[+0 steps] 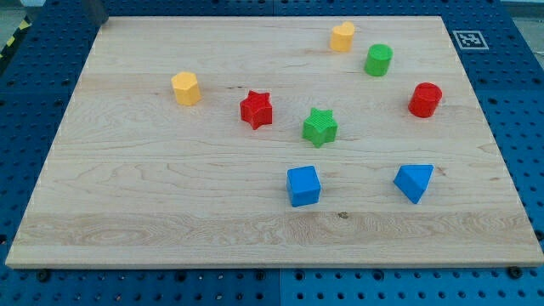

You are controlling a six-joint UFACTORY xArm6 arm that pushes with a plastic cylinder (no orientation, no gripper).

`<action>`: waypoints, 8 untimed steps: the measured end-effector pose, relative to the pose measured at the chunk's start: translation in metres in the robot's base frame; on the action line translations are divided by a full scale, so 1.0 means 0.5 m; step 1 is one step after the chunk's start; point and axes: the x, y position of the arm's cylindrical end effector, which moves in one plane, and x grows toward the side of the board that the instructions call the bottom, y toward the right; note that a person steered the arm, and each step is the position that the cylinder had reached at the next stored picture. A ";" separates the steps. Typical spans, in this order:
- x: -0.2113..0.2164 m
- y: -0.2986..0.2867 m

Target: Move your arm to the green star

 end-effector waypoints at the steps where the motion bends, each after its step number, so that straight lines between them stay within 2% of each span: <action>1: 0.000 0.000; 8: 0.000 0.159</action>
